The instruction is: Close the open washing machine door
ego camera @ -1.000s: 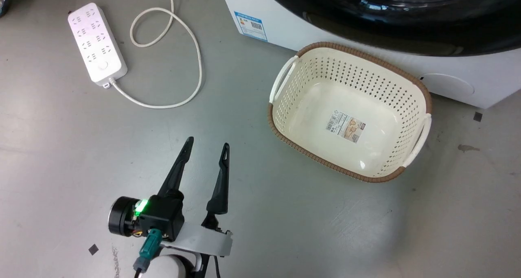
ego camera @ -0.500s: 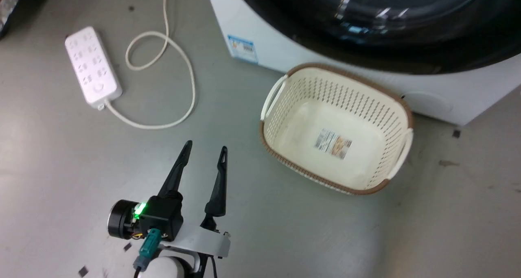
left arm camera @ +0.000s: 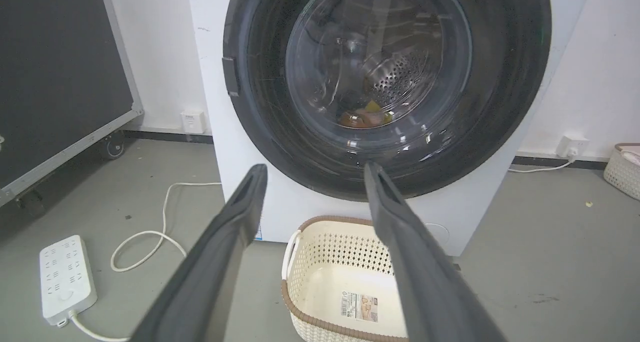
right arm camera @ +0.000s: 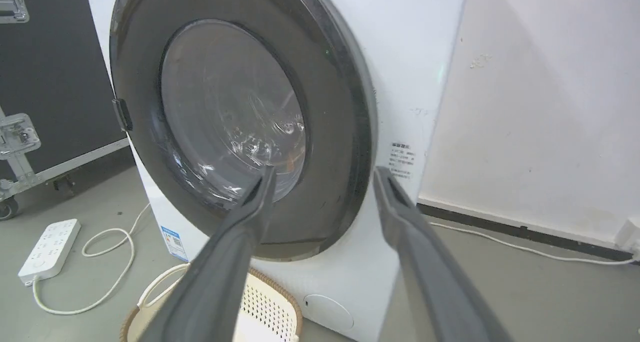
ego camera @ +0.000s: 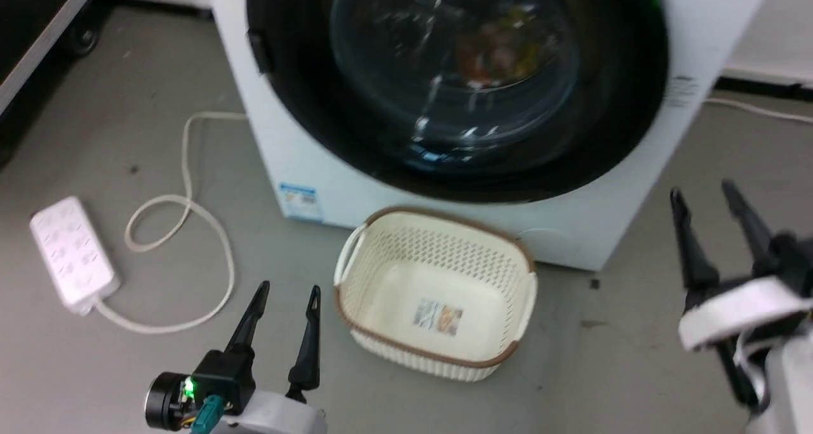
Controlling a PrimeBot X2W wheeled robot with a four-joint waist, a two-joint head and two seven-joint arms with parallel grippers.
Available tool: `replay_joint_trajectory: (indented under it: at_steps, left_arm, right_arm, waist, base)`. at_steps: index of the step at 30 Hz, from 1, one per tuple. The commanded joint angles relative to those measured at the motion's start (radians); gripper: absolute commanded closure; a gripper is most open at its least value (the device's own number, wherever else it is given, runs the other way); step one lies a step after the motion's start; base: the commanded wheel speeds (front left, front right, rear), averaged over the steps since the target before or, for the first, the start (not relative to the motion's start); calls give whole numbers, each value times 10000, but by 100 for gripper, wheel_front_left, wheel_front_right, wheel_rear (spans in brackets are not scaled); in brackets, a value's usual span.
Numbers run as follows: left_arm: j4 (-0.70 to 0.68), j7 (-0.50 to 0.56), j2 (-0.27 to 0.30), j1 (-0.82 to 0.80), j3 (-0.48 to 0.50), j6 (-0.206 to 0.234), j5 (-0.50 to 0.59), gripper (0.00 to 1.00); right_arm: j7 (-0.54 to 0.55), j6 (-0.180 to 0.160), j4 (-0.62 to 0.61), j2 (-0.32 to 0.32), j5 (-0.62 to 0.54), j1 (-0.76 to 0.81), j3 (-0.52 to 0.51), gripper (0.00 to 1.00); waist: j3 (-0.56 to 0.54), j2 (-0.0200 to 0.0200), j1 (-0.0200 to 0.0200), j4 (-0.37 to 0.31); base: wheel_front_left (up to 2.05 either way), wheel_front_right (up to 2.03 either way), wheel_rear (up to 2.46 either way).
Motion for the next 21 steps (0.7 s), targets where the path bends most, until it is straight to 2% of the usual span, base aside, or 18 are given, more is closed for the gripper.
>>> replay_joint_trajectory:
  at_steps: [1,5,10,21]
  left_arm:
    - [37,-43,15,123,38,-33,-6,0]
    - [220,-43,47,285,49,-118,-1,0]
    - [479,-43,68,416,67,-128,-22,0]
    - [889,-44,76,403,-21,-181,14,0]
  right_arm:
    - [-80,-9,-199,178,-52,349,-107,0]
    - [-184,-9,-1281,1041,-375,1830,-724,0]
    - [-206,-9,-2095,1511,-732,3082,-835,0]
    - [-333,-9,-2263,1693,-975,4197,-789,0]
  waist:
    - [-541,-1,3,-553]
    - [-817,-1,3,-834]
    - [-955,-1,3,-965]
    - [-1036,-1,3,-1011]
  base:
    - [0,0,0]
    - [0,0,0]
    - [0,0,0]
    - [0,0,0]
